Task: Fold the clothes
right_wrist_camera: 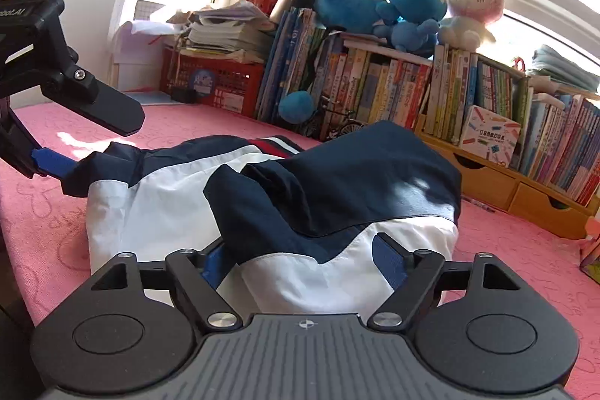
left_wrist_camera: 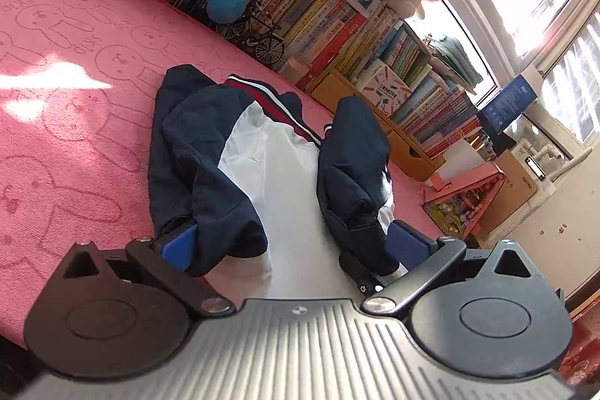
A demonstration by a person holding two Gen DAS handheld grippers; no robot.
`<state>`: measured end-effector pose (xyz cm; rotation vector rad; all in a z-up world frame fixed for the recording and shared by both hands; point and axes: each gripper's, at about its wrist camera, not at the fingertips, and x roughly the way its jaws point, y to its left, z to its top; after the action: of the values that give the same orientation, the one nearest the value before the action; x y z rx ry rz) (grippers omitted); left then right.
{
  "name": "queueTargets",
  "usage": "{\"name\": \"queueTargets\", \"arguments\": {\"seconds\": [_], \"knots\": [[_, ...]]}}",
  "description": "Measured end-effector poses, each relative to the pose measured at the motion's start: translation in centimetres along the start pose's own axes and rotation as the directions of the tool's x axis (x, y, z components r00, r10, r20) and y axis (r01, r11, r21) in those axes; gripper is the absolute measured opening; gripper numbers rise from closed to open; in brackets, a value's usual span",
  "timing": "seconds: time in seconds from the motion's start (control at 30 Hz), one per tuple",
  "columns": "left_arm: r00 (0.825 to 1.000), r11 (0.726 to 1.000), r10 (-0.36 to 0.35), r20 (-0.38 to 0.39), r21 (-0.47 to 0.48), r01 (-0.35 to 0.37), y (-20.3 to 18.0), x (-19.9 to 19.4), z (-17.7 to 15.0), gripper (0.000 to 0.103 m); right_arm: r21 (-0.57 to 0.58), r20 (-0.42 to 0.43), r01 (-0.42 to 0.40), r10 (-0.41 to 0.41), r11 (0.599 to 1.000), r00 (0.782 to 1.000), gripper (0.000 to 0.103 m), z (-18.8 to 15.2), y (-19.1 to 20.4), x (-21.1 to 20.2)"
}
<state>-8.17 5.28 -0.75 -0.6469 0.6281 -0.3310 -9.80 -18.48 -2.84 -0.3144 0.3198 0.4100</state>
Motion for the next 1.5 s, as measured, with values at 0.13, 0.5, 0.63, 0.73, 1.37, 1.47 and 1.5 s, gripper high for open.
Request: {"name": "queueTargets", "arguments": {"seconds": [0.13, 0.5, 0.63, 0.73, 1.37, 1.47, 1.5], "knots": [[1.0, 1.0, -0.027, -0.003, 0.002, 0.027, -1.7, 0.8, 0.3, 0.103, 0.0, -0.003, 0.035, -0.035, 0.999, 0.999, 0.08, -1.3, -1.4, -1.2], [0.86, 0.877, 0.385, 0.336, 0.157, -0.454, -6.1, -5.1, 0.9, 0.103, 0.015, 0.009, -0.061, 0.061, 0.998, 0.998, 0.035, 0.1, 0.3, 1.0], [0.967, 0.949, 0.2, 0.156, 0.217, -0.231, -6.3, -3.2, 1.1, 0.103, 0.053, 0.055, -0.048, 0.045, 0.997, 0.997, 0.027, -0.6, 0.2, 0.1], [0.994, 0.989, -0.085, -0.069, 0.116, 0.093, -6.1, 0.3, 0.7, 0.103, 0.017, 0.117, -0.016, 0.013, 1.0, 0.993, 0.022, -1.1, 0.7, -0.9], [0.998, 0.999, 0.001, -0.064, -0.041, -0.004, -5.0, 8.5, 0.5, 0.012, -0.019, 0.243, 0.055, -0.049, 0.998, 0.969, 0.017, -2.4, 1.6, -2.6], [1.0, 1.0, 0.008, 0.016, 0.0, -0.008, -5.8, 6.7, 0.9, 0.008, -0.034, 0.263, 0.099, -0.087, 0.995, 0.961, 0.039, -2.6, 2.1, -3.0], [0.998, 1.0, 0.004, 0.055, 0.011, -0.005, -6.1, 5.9, 1.1, 0.008, -0.038, 0.271, 0.119, -0.105, 0.992, 0.957, 0.052, -2.6, 2.2, -3.1]]}}
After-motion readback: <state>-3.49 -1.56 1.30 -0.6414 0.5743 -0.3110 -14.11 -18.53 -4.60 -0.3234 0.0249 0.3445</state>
